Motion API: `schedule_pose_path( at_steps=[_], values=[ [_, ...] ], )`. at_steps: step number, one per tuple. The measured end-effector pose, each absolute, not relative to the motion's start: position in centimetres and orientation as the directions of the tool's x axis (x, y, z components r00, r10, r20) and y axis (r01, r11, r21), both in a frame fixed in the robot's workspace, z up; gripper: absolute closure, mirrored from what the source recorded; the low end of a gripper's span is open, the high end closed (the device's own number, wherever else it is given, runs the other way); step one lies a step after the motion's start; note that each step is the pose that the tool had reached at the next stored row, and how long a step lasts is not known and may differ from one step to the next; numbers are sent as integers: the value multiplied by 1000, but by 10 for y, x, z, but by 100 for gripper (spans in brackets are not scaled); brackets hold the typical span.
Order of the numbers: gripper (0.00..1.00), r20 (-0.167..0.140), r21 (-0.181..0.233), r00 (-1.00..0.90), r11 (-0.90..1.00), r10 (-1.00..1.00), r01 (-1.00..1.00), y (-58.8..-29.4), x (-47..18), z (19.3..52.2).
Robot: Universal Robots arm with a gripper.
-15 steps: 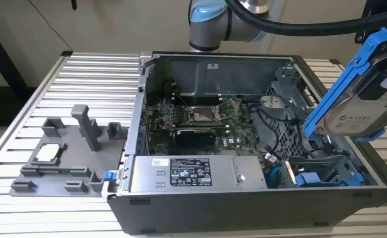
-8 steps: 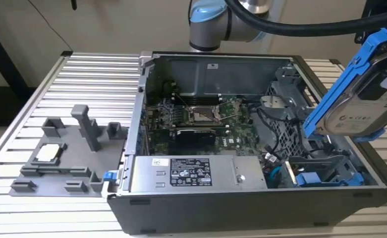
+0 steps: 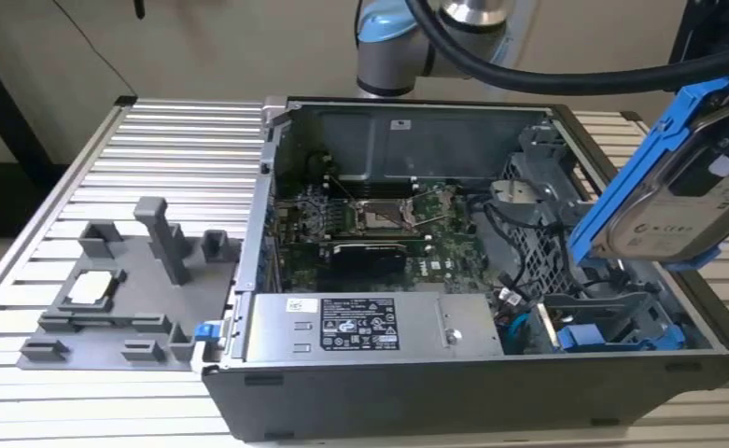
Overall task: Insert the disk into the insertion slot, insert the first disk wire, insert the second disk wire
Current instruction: 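Insert the disk into the insertion slot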
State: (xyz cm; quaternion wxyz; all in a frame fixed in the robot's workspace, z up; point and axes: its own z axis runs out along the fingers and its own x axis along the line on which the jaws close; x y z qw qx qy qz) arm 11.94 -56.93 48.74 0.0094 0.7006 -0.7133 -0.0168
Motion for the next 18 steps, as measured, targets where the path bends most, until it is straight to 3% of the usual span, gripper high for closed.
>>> schedule_pose_path(
  at_steps=[18],
  values=[
    [67, -10, 30, -18, 18, -1000, -999, -569, 119, 474]
  ],
)
